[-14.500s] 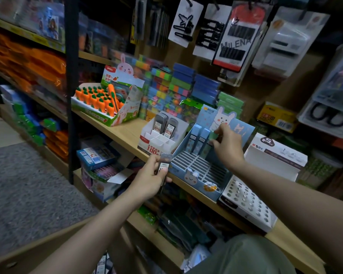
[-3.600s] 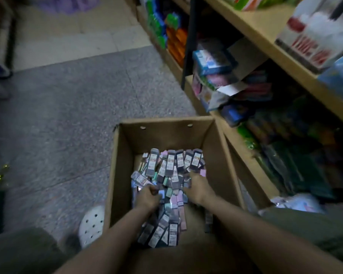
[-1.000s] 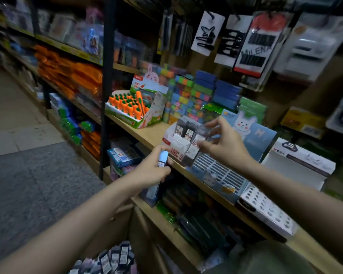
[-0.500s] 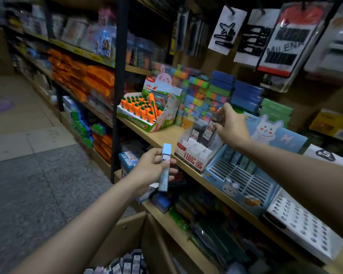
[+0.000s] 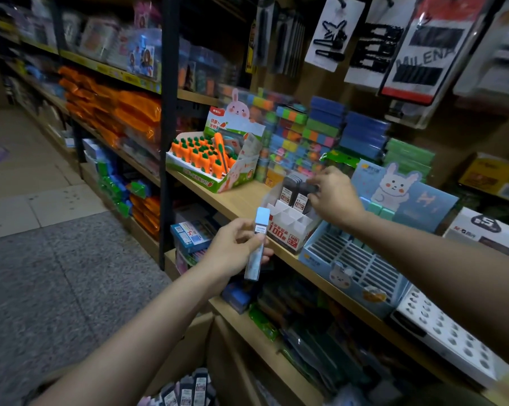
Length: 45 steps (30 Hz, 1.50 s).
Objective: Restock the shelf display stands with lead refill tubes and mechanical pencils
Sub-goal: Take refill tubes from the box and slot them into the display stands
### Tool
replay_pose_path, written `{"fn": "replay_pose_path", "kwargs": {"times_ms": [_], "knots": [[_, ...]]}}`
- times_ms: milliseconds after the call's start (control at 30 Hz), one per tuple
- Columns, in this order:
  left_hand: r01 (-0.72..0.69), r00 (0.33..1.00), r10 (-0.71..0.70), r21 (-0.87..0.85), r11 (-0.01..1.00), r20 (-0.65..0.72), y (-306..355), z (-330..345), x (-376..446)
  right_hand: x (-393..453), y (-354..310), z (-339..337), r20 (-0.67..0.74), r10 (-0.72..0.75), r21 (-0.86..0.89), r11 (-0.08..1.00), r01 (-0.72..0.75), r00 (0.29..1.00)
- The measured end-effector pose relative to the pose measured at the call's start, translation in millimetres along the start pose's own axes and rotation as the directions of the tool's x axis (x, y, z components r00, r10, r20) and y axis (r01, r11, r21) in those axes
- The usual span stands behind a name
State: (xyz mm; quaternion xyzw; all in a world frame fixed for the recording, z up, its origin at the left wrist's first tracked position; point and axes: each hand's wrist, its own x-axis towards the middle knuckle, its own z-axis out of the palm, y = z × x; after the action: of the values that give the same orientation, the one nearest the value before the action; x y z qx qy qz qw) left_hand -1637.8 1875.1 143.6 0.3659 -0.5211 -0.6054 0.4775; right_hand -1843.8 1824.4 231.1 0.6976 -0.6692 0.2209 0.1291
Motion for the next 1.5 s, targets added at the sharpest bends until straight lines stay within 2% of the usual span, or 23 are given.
{"fn": "replay_pose_path", "kwargs": {"times_ms": [100,133,233,300,367,467,500,567,667,767,867,1100,1333,1500], "knots": [[-0.021,1.000,0.022,-0.017,1.000,0.007,1.8,2.4,-1.6,-18.7,-5.3,-19.3,-0.108,-0.002,0.160,0.987,0.019,0.994],[-0.036,0.999,0.036,-0.018,0.999,0.013,2.9,4.8,-1.9,-28.0,-8.9,-26.9,-0.082,0.026,0.258,0.966,-0.004,0.996],[-0.074,0.993,0.077,-0.034,0.997,0.085,4.2,18.7,-3.5,-62.4,-23.4,-39.7,0.198,0.010,0.553,0.825,-0.120,0.980],[-0.102,0.981,0.108,-0.045,0.994,0.160,2.8,29.5,-5.4,-81.5,-28.0,-42.3,0.218,-0.029,0.593,0.798,-0.108,0.976],[-0.144,0.969,0.142,-0.005,0.990,0.204,-0.6,39.6,-7.0,-92.0,-26.8,-47.0,0.187,-0.067,0.517,0.855,-0.041,0.980],[-0.252,0.964,0.221,0.252,0.934,0.147,-10.1,50.6,-6.6,-89.0,-10.2,-66.9,0.195,-0.058,0.460,0.887,-0.039,0.979],[-0.290,0.956,0.255,0.358,0.887,0.144,-14.3,52.1,-6.0,-84.0,-1.0,-75.8,0.170,-0.020,0.452,0.890,-0.060,0.985],[-0.368,0.930,0.295,0.535,0.761,0.221,-21.9,53.5,-7.4,-71.3,21.9,-93.4,0.055,0.062,0.402,0.912,-0.079,0.997],[-0.467,0.884,0.280,0.666,0.582,0.375,-32.7,56.7,-11.0,-57.1,51.8,-104.1,-0.079,0.112,0.242,0.966,-0.090,0.991],[-0.468,0.881,0.216,0.714,0.520,0.421,-41.6,59.4,-12.1,-51.0,68.7,-92.2,-0.097,0.118,0.156,0.982,-0.102,0.988],[-0.488,0.871,0.195,0.746,0.453,0.451,-45.9,59.3,-11.2,-48.1,75.3,-73.7,-0.105,0.117,0.145,0.984,-0.101,0.988],[-0.553,0.833,0.262,0.743,0.377,0.487,-49.7,54.2,-8.1,-47.1,76.8,-43.8,-0.100,0.083,0.162,0.985,-0.066,0.992],[-0.539,0.842,0.263,0.734,0.413,0.471,-48.6,55.3,-7.6,-48.4,75.0,-43.6,-0.106,0.077,0.175,0.983,-0.058,0.991],[-0.532,0.847,0.255,0.737,0.417,0.467,-47.7,55.3,-8.3,-48.8,72.2,-42.8,-0.125,0.032,0.054,0.998,-0.025,0.992]]}}
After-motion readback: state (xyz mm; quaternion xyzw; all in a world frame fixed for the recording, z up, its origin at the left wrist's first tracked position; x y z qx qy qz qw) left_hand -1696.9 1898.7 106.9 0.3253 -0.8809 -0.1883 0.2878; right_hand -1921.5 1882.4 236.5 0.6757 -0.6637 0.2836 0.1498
